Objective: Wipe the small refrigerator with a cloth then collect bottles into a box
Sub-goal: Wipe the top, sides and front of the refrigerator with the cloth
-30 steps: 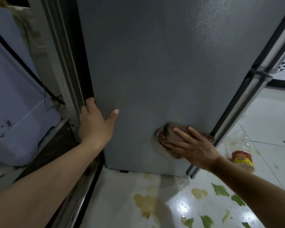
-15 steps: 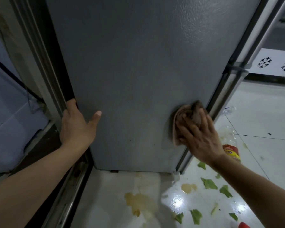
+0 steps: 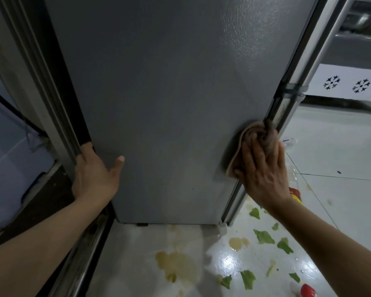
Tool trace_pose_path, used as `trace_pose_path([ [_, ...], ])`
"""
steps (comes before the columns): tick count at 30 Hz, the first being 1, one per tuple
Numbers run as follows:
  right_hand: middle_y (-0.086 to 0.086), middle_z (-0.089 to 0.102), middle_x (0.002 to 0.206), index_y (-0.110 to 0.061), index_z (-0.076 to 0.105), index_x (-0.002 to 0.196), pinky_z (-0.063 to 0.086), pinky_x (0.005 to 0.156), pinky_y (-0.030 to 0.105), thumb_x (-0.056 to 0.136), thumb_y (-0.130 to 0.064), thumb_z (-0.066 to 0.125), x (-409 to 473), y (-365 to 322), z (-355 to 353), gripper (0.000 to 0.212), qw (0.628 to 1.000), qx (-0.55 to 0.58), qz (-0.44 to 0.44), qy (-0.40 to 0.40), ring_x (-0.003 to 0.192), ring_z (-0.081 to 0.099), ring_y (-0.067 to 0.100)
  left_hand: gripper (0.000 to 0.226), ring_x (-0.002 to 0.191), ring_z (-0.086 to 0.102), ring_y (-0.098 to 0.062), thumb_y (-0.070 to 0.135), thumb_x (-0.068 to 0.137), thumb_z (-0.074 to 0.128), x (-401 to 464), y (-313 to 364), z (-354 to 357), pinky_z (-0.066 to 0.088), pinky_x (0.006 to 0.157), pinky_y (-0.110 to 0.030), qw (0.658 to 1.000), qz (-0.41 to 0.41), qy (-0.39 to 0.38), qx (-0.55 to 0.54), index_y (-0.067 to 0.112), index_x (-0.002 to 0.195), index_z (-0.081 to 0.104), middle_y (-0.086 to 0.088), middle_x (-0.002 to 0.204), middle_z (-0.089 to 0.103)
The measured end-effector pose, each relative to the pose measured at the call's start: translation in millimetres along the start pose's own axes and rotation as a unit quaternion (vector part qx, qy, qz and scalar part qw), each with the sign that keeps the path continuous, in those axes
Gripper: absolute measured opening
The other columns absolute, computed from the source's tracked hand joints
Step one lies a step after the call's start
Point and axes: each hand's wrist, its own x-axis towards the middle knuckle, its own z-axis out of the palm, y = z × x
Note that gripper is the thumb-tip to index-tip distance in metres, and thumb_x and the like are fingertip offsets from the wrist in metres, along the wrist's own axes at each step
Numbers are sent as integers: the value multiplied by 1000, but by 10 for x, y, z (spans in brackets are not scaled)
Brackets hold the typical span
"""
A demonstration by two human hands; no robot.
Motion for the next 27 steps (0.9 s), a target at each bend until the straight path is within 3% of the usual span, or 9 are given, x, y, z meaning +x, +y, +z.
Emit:
trace_pose_path([
  [3, 11, 11, 155, -11, 0, 152, -5, 118, 52, 91, -35, 39, -280, -79, 139, 76, 998, -21, -41, -45, 141, 4, 46, 65, 114, 50, -34, 50, 83, 58, 3, -41, 26, 48, 89, -54, 1000, 10, -3, -16, 20, 133, 28, -16, 130, 48],
  [6, 16, 34, 148, -10, 3, 151, -7, 118, 50, 85, -21, 43, -532, -205, 187, 78, 991, -34, -68, -108, 142, -3, 44, 64, 116, 50, -34, 48, 84, 58, -2, -52, 33, 47, 91, -55, 1000, 13, 1, -25, 20, 132, 28, -16, 131, 48],
  [9, 14, 38, 147, -9, 5, 151, 4, 117, 50, 83, -13, 35, -662, -272, 118, 74, 987, -22, -85, -131, 143, 0, 42, 61, 116, 49, -35, 47, 84, 58, -6, -27, 17, 46, 90, -55, 1000, 9, 3, -16, 21, 131, 29, -16, 130, 47],
  [12, 12, 42, 139, -14, 43, 138, 14, 113, 46, 77, -6, 47, -509, -172, -52, 61, 992, 7, -106, -67, 130, 31, 41, 58, 113, 50, -34, 46, 86, 56, -3, -20, 0, 47, 88, -53, 1000, 1, -2, 4, 22, 131, 29, -15, 129, 46],
  [15, 3, 42, 133, -23, 66, 118, 28, 92, 41, 80, -8, 46, -192, -18, -253, 45, 994, 17, -105, 11, 116, 39, 34, 59, 111, 50, -34, 50, 86, 53, -24, -62, 4, 48, 87, -52, 999, -18, -27, 25, 20, 131, 30, -15, 129, 46],
  [17, -2, 40, 135, -27, 61, 122, 29, 85, 40, 90, -8, 45, 31, 45, -286, 41, 993, 24, -96, 65, 114, 38, 32, 60, 109, 51, -35, 50, 86, 53, -58, -116, 30, 48, 86, -52, 998, -24, -50, 21, 17, 131, 30, -16, 128, 47],
  [20, 4, 34, 142, -22, 48, 134, 34, 96, 48, 97, -11, 36, 219, -27, -160, 40, 990, 68, -84, 86, 121, 33, 38, 57, 103, 54, -35, 47, 87, 55, -73, -200, 76, 50, 83, -52, 998, -13, -55, 1, 17, 129, 32, -17, 124, 49],
  [24, 9, 41, 141, -18, 41, 136, 15, 114, 52, 86, -9, 40, -76, -307, 189, 51, 994, 45, -99, 22, 131, 24, 45, 56, 104, 54, -33, 47, 87, 55, -38, -310, 121, 50, 86, -50, 999, 5, -44, -21, 11, 127, 37, -16, 122, 50],
  [27, 4, 52, 138, -22, 39, 139, 3, 117, 44, 81, -12, 35, -357, -469, 365, 59, 977, -20, -204, -53, 141, 14, 37, 57, 105, 53, -32, 48, 87, 54, -22, -383, 165, 50, 87, -48, 999, 10, -30, -18, 10, 127, 39, -16, 122, 47],
])
